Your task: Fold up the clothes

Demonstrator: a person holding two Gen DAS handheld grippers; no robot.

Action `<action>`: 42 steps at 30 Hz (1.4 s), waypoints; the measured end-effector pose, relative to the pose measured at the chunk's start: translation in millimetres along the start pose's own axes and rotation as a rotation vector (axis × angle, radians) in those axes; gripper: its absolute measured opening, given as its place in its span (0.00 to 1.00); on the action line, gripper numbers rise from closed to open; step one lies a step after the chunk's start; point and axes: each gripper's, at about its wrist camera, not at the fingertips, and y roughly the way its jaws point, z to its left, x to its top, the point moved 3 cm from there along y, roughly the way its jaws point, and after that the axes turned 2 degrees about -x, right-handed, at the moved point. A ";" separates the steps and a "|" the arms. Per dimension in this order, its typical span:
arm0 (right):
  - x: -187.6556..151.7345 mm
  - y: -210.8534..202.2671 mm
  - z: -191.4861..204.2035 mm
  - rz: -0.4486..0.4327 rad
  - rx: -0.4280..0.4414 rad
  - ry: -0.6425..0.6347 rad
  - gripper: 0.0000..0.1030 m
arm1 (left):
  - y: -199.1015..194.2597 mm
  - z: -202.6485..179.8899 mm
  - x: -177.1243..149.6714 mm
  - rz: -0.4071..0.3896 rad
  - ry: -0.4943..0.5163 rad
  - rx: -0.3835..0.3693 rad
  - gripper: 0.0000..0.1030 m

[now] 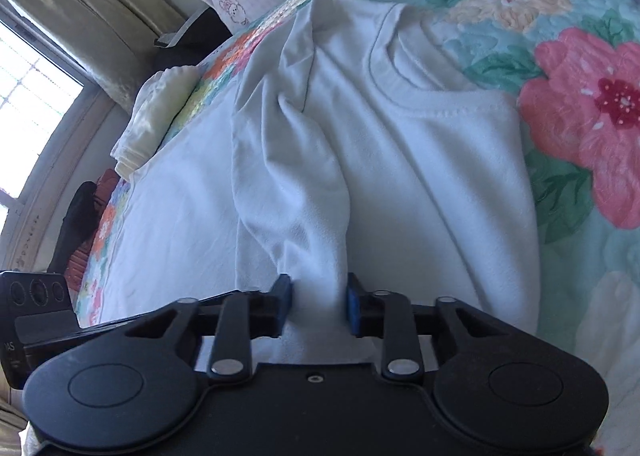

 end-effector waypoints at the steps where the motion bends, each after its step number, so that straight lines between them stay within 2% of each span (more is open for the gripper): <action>1: 0.5 -1.1 3.2 -0.014 0.035 0.017 0.08 | 0.0 -5.2 -1.3 -0.005 0.037 0.007 0.42; 5: 8.2 -7.0 7.0 -0.022 0.192 0.156 0.08 | -2.1 -23.6 -2.5 -0.046 0.195 0.120 0.56; 7: 11.1 -6.6 8.8 0.003 0.218 0.188 0.08 | -2.0 -30.7 -3.6 -0.067 0.274 0.179 0.57; 12: 14.9 -7.3 12.7 0.022 0.245 0.237 0.08 | 0.0 -34.7 -7.4 -0.052 0.308 0.182 0.57; 14: 17.3 -8.0 11.8 0.024 0.264 0.256 0.08 | -0.7 -38.1 -7.6 -0.069 0.325 0.191 0.54; 16: 19.1 -8.3 16.1 0.031 0.222 0.203 0.09 | -1.8 -42.3 -7.1 -0.095 0.345 0.208 0.13; 18: 20.8 -11.7 17.0 0.023 0.177 0.145 0.17 | -3.5 -46.8 -6.8 -0.123 0.372 0.232 0.07; 20: 23.2 -15.5 15.0 -0.011 0.181 0.138 0.22 | -7.4 -52.0 -6.6 -0.151 0.419 0.277 0.06; 22: 26.2 -21.0 11.1 -0.060 0.172 0.137 0.25 | -12.2 -53.8 -3.2 -0.152 0.420 0.279 0.06; 23: 27.7 -23.9 10.4 -0.088 0.140 0.119 0.26 | -13.9 -49.5 -0.1 -0.141 0.371 0.248 0.06; 26: 27.4 -31.8 12.7 -0.141 -0.003 0.012 0.28 | -12.3 -18.4 8.5 -0.072 0.102 0.104 0.06; 28: 23.6 -33.5 17.2 -0.146 -0.085 -0.078 0.29 | -4.7 19.1 8.3 0.013 -0.186 -0.016 0.09; 29: 21.6 -34.3 19.5 -0.147 -0.125 -0.124 0.34 | -1.7 36.4 5.0 0.046 -0.315 -0.068 0.09; 30: 18.7 -34.1 21.3 -0.141 -0.154 -0.163 0.39 | 0.2 52.4 1.8 0.068 -0.430 -0.121 0.09; 31: 15.4 -32.5 23.1 -0.127 -0.174 -0.195 0.39 | -0.2 63.8 -0.3 0.067 -0.498 -0.161 0.09; 32: 11.3 -30.4 25.0 -0.107 -0.187 -0.225 0.39 | -2.4 67.6 0.4 0.058 -0.503 -0.159 0.09; 35: -0.9 -23.6 33.3 -0.053 -0.170 -0.287 0.40 | -11.2 63.8 8.9 0.031 -0.401 -0.065 0.09; 37: -8.6 -19.2 43.4 -0.024 -0.154 -0.340 0.43 | -15.4 55.9 13.3 0.010 -0.333 -0.030 0.09; 39: -15.7 -14.1 56.3 -0.010 -0.159 -0.422 0.45 | -21.7 52.5 16.5 -0.027 -0.316 -0.051 0.09; 42: -20.4 -8.4 75.7 -0.036 -0.237 -0.566 0.50 | -36.4 50.8 25.0 -0.108 -0.287 -0.049 0.09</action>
